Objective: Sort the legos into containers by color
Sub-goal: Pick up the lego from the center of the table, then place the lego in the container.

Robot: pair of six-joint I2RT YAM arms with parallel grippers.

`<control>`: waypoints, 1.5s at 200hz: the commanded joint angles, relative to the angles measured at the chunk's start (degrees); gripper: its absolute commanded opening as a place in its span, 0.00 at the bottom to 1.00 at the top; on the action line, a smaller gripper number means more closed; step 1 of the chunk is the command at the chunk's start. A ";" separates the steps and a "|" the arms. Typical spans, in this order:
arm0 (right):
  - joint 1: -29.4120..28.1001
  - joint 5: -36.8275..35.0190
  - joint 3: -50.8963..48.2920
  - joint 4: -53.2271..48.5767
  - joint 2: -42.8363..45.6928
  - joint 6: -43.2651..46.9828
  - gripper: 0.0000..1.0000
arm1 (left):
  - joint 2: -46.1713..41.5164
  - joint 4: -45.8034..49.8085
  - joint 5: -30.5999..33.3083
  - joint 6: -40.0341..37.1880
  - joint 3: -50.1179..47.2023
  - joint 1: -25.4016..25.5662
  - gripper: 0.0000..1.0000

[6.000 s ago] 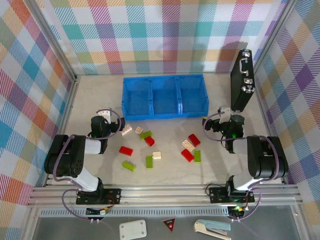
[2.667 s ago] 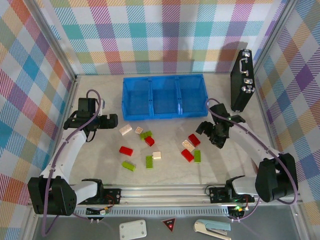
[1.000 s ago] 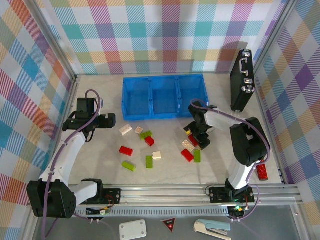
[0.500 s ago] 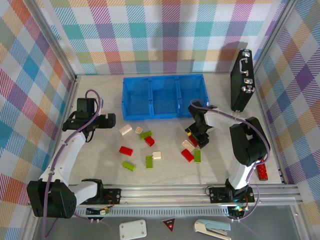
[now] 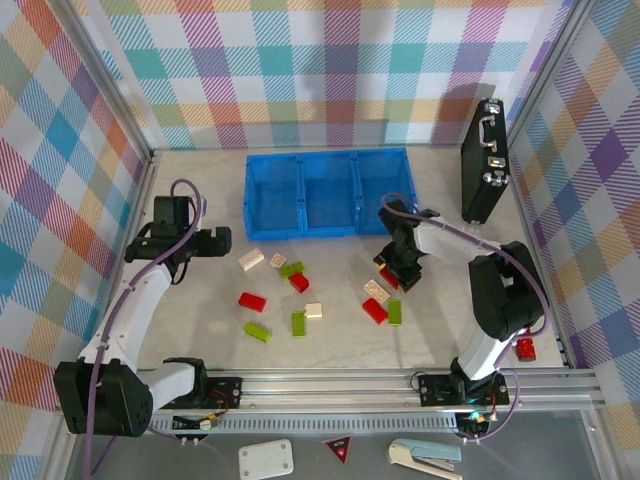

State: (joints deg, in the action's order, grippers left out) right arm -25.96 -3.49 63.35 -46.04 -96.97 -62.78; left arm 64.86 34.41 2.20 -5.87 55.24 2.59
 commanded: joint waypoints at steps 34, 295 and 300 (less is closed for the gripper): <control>-0.41 -1.81 2.30 -2.69 2.67 28.21 0.62 | -0.79 0.84 -0.05 -0.99 0.15 0.37 1.00; 6.00 -3.15 53.42 -22.03 -30.00 49.86 0.67 | -0.89 0.92 0.99 -1.34 -0.57 0.31 1.00; 6.09 -2.96 53.87 -22.11 -30.49 49.78 0.67 | -0.88 0.92 0.95 -1.34 -0.56 0.35 1.00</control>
State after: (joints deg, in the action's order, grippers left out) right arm -20.49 -8.45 114.48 -65.19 -125.05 -14.02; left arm 64.84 34.39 2.66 -6.11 55.22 2.59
